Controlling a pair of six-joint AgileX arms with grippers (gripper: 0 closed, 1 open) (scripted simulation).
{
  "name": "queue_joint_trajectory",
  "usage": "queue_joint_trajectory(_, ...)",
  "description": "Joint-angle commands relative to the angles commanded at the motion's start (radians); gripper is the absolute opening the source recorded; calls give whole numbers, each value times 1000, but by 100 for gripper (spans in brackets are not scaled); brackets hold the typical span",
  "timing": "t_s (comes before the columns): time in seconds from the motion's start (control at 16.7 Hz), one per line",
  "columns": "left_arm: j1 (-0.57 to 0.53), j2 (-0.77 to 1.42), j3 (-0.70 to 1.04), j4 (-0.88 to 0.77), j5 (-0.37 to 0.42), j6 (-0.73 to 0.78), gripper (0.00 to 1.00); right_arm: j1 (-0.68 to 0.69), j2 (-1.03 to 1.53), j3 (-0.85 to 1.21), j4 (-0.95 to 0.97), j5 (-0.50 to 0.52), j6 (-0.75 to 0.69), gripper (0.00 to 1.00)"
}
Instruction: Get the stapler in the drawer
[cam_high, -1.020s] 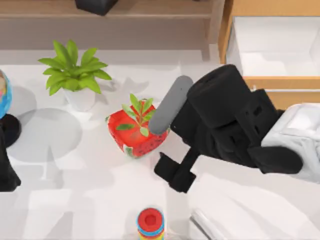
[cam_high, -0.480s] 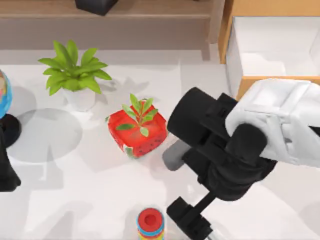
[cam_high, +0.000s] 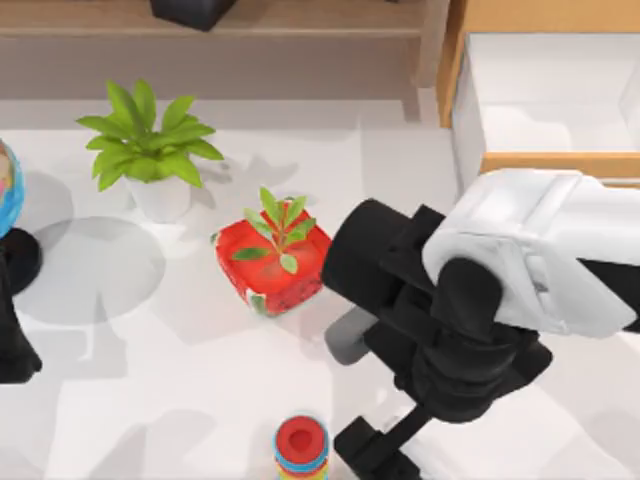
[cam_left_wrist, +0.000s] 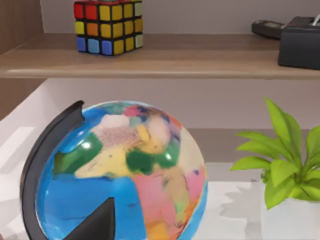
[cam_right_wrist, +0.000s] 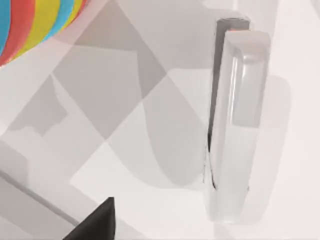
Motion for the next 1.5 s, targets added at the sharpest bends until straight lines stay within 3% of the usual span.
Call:
queue_joint_trajectory(0.6, 0, 0, 0, 0, 0, 0, 100, -6, 70, -183, 252, 3, 3, 100)
queue_joint_trajectory(1.08, 0, 0, 0, 0, 0, 0, 100, 8, 118, -160, 276, -1, 6, 100)
queue_joint_trajectory(1.5, 0, 0, 0, 0, 0, 0, 100, 8, 118, -160, 276, -1, 6, 47)
